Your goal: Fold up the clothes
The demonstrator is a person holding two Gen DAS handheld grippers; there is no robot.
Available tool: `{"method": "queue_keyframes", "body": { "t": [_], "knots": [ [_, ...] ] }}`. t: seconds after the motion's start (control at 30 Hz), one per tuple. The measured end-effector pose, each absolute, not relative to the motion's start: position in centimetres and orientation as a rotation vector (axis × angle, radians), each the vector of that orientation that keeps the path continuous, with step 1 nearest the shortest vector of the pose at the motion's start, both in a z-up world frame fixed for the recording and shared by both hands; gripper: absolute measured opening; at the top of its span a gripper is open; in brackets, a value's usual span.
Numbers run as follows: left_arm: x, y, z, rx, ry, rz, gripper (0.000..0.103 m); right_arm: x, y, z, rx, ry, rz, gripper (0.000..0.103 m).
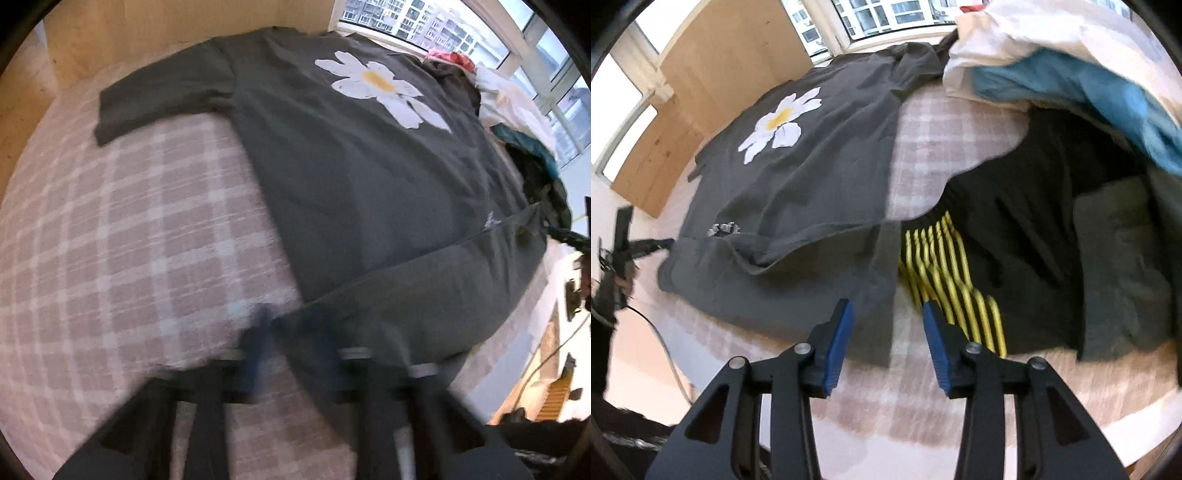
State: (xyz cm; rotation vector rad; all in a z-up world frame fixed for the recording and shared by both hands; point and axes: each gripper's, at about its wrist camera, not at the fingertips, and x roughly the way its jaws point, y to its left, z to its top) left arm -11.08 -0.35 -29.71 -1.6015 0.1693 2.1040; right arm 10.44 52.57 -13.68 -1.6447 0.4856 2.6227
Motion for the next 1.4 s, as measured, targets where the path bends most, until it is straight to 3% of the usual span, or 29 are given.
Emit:
{"method": "queue_keyframes", "body": {
  "t": [0.2,0.37,0.47,0.53,0.6,0.67,0.77,0.83,1.23,1.3,1.33,1.37,1.4],
  "knots": [
    [-11.3,-0.8,-28.4,-1.584,0.166,2.101,0.004,7.1,52.7,-14.5,-1.69,0.326,2.664,0.04],
    [-11.4,-0.6,-28.1,-1.587,0.169,2.088,0.004,5.9,53.3,-14.3,-1.679,0.423,2.765,0.038],
    [-11.5,-0.4,-28.5,-1.588,0.157,2.086,0.004,5.7,53.5,-14.3,-1.712,0.468,2.772,0.007],
    [-11.4,-0.5,-28.9,-1.586,0.122,2.069,0.004,5.7,53.6,-14.4,-1.745,0.486,2.757,0.009],
    [-11.2,-0.5,-29.2,-1.579,0.096,2.053,0.004,5.7,53.7,-14.4,-1.776,0.502,2.742,0.036],
    [-11.0,-0.4,-29.4,-1.574,0.08,2.041,0.004,5.5,53.6,-14.6,-1.771,0.486,2.741,0.041],
    [-10.8,-0.1,-29.2,-1.576,0.09,2.043,0.007,5.2,53.2,-14.6,-1.78,0.469,2.754,0.041],
    [-10.6,0.0,-29.1,-1.579,0.103,2.048,0.022,5.3,53.1,-14.6,-1.792,0.446,2.762,0.041],
    [-10.2,0.4,-29.9,-1.598,0.167,2.07,0.025,5.2,53.2,-15.0,-1.844,0.452,2.775,0.041],
    [-10.5,0.5,-29.9,-1.592,0.154,2.063,0.023,5.2,53.3,-15.0,-1.846,0.459,2.781,0.041],
    [-10.7,0.4,-29.9,-1.591,0.141,2.062,0.018,5.2,53.4,-14.9,-1.844,0.468,2.786,0.04],
    [-10.7,0.3,-29.8,-1.589,0.126,2.062,0.011,5.3,53.6,-14.7,-1.835,0.485,2.795,0.034],
    [-10.8,0.1,-29.7,-1.587,0.11,2.062,0.004,5.4,53.7,-14.5,-1.827,0.501,2.804,0.018]
  ]
}}
